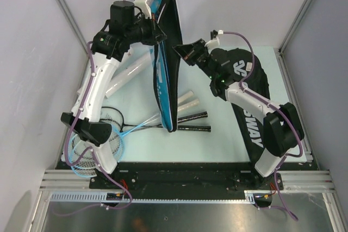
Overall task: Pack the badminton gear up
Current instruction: Open the racket bag.
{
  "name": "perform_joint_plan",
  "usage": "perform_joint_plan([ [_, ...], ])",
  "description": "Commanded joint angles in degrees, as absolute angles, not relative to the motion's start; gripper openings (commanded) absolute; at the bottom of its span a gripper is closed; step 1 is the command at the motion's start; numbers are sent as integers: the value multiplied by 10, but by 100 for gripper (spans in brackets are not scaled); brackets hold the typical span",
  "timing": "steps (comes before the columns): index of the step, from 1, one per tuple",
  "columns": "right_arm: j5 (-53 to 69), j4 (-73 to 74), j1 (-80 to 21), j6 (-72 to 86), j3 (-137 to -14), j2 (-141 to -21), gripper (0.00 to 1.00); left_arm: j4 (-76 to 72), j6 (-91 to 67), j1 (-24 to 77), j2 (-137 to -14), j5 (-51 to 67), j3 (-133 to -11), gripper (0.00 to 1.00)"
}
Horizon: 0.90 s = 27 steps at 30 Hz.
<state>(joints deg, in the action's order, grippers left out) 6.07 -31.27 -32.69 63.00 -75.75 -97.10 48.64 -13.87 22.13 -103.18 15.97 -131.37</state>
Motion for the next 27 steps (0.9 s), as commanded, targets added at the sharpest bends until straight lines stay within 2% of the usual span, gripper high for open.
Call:
perform_joint_plan([
  [1,102,-320,-338,490,-759,-958,8,445,-132,220,-1030,249,-1318,0],
  [2,98,-298,-340,461,-760,-955,22,446,-139,220,-1028,250,-1306,0],
  [7,75,-211,-352,297,-775,-954,45,446,-144,228,-1024,281,-1290,0],
  [8,63,-200,-356,276,-791,-956,54,446,-143,230,-1023,291,-1288,1],
  [10,44,-171,-360,235,-810,-959,58,447,-143,236,-1017,289,-1283,0],
  [12,40,-143,-364,195,-851,-970,53,447,-142,239,-1013,291,-1278,0],
  [13,40,-125,-366,187,-871,-976,44,447,-142,241,-1010,287,-1275,0],
  [14,46,-88,-366,185,-921,-988,20,448,-141,243,-1007,277,-1269,0],
  [15,47,-72,-371,188,-940,-992,6,447,-139,249,-1005,264,-1265,0],
  [16,40,-60,-377,192,-958,-993,0,448,-135,251,-998,245,-1253,0],
  [18,1,-47,-402,188,-978,-984,0,448,-132,267,-988,167,-1235,4],
  [19,-18,-40,-409,186,-987,-982,0,449,-131,273,-977,135,-1217,9],
  [20,-31,-28,-414,188,-993,-979,0,447,-132,286,-972,97,-1209,19],
  [22,-29,-36,-417,203,-984,-970,0,448,-139,297,-961,1,-1197,30],
  [24,-32,-58,-418,219,-953,-951,0,446,-143,309,-943,-89,-1177,34],
  [27,-24,-79,-418,228,-932,-933,0,436,-150,312,-918,-131,-1146,47],
])
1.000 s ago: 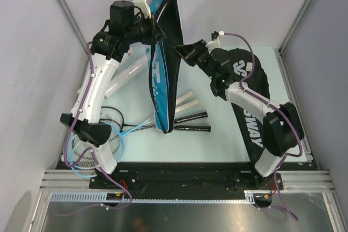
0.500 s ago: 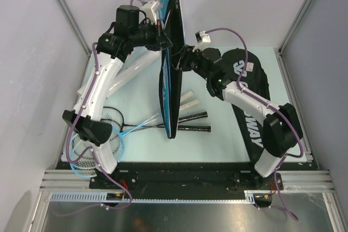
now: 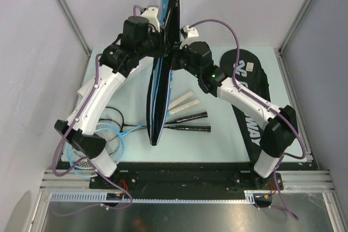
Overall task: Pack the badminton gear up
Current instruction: Open the racket bag.
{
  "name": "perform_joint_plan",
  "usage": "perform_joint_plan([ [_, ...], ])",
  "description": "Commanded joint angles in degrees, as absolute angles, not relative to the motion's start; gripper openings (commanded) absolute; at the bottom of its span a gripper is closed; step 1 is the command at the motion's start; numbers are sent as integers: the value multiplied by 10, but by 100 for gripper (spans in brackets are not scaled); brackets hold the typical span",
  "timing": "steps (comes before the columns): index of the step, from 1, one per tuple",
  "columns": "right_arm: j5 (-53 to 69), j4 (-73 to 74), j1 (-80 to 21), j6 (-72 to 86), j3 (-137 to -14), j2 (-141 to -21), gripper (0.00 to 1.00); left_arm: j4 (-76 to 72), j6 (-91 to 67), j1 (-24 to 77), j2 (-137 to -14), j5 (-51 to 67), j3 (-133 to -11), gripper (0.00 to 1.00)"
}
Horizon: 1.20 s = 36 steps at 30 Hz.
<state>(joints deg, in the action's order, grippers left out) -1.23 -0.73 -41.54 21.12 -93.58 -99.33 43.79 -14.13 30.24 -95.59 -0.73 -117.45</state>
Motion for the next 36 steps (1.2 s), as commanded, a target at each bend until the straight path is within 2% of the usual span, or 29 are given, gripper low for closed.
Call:
perform_joint_plan([
  [1,-17,-81,-418,228,-929,-931,0,434,-152,312,-913,-134,-1135,52],
  [3,-6,-81,-417,229,-929,-927,0,432,-155,312,-904,-136,-1117,54],
  [5,15,-85,-417,229,-929,-927,0,431,-153,312,-900,-140,-1111,51],
  [6,29,-88,-417,226,-927,-927,0,432,-148,312,-898,-153,-1106,45],
  [7,38,-89,-414,222,-925,-928,0,431,-145,310,-896,-160,-1104,25],
  [8,51,-87,-410,218,-924,-930,0,432,-143,307,-889,-163,-1102,14],
  [9,88,-83,-406,214,-925,-938,9,432,-151,302,-884,-163,-1101,3],
  [11,147,-51,-383,189,-931,-948,35,439,-156,294,-872,-170,-1097,0],
  [12,195,-34,-379,165,-932,-951,56,450,-164,294,-862,-177,-1102,0],
  [15,253,52,-370,65,-919,-935,75,518,-194,294,-849,-254,-1112,1],
  [18,273,34,-371,-31,-840,-864,86,566,-220,275,-827,-296,-1089,1],
  [24,302,23,-338,-47,-734,-783,88,590,-229,231,-767,-327,-1033,0],
  [28,314,-71,-351,-78,-653,-751,87,610,-236,205,-727,-359,-1012,0],
  [33,216,-72,-396,-212,-655,-871,77,628,-244,200,-691,-386,-1015,0],
  [35,225,-88,-411,-271,-660,-909,73,634,-245,200,-682,-408,-1014,0],
  [36,240,-84,-417,-295,-666,-945,66,634,-249,200,-665,-419,-1008,0],
])
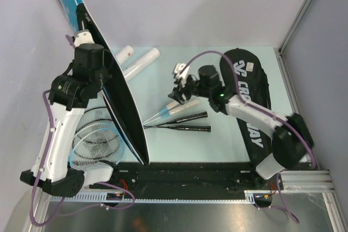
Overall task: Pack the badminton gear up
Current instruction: Open the racket bag, then pick up the racket from the center of the board.
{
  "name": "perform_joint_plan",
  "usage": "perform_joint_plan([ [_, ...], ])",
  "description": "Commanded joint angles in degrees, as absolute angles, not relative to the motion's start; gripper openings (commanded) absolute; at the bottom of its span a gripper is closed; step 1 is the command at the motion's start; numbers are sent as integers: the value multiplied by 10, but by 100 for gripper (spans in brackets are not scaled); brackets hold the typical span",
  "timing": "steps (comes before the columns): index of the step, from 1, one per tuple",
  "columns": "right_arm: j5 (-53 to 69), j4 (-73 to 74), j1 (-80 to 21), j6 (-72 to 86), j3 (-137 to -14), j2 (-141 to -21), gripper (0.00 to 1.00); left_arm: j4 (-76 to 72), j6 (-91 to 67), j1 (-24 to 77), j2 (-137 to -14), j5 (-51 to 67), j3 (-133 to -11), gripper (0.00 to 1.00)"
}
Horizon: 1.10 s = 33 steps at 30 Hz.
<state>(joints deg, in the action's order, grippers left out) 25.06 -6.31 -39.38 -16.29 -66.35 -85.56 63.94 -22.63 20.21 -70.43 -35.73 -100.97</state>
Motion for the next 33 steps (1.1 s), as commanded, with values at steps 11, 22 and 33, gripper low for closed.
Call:
perform_joint_plan([
  [11,268,-4,-491,-512,-767,-1094,58,635,-247,200,-592,-512,-960,0],
  [22,218,91,-523,-587,-849,-1172,43,633,-238,200,-572,-514,-945,0],
  [33,149,94,-549,-650,-892,-1243,39,632,-232,200,-563,-512,-938,0],
])
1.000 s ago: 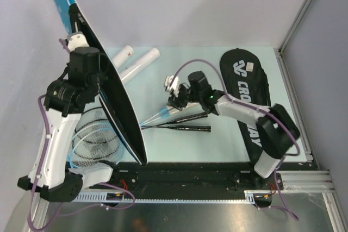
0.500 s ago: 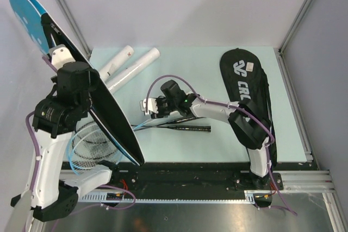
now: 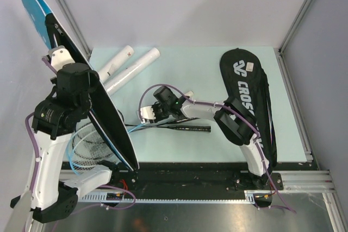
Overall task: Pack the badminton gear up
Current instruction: Pick up the racket from the center of the board.
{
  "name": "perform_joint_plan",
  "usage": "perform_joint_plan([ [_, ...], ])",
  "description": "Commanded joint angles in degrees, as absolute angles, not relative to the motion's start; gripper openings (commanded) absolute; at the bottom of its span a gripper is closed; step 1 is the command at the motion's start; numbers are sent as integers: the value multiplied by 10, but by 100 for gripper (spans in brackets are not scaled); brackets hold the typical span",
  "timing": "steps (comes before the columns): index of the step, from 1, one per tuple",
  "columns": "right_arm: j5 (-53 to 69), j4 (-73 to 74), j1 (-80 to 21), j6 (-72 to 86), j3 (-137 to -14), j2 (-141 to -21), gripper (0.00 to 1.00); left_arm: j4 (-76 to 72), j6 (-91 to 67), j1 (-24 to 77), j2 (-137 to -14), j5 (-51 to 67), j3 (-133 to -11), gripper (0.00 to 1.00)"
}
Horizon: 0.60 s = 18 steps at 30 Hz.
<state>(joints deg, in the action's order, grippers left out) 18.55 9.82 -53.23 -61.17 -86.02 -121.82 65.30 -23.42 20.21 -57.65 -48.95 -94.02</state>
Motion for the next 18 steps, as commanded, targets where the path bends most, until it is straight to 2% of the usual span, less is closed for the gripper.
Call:
perform_joint_plan([
  [1,145,88,-550,-660,-895,-1247,38,633,-233,200,-563,-511,-936,0],
  [6,136,65,-550,-685,-906,-1272,35,633,-244,200,-561,-504,-926,0],
  [13,84,-29,-552,-748,-868,-1231,0,633,-254,200,-577,-505,-928,0],
  [18,19,2,-531,-780,-856,-1115,0,632,-263,200,-586,-524,-952,0],
])
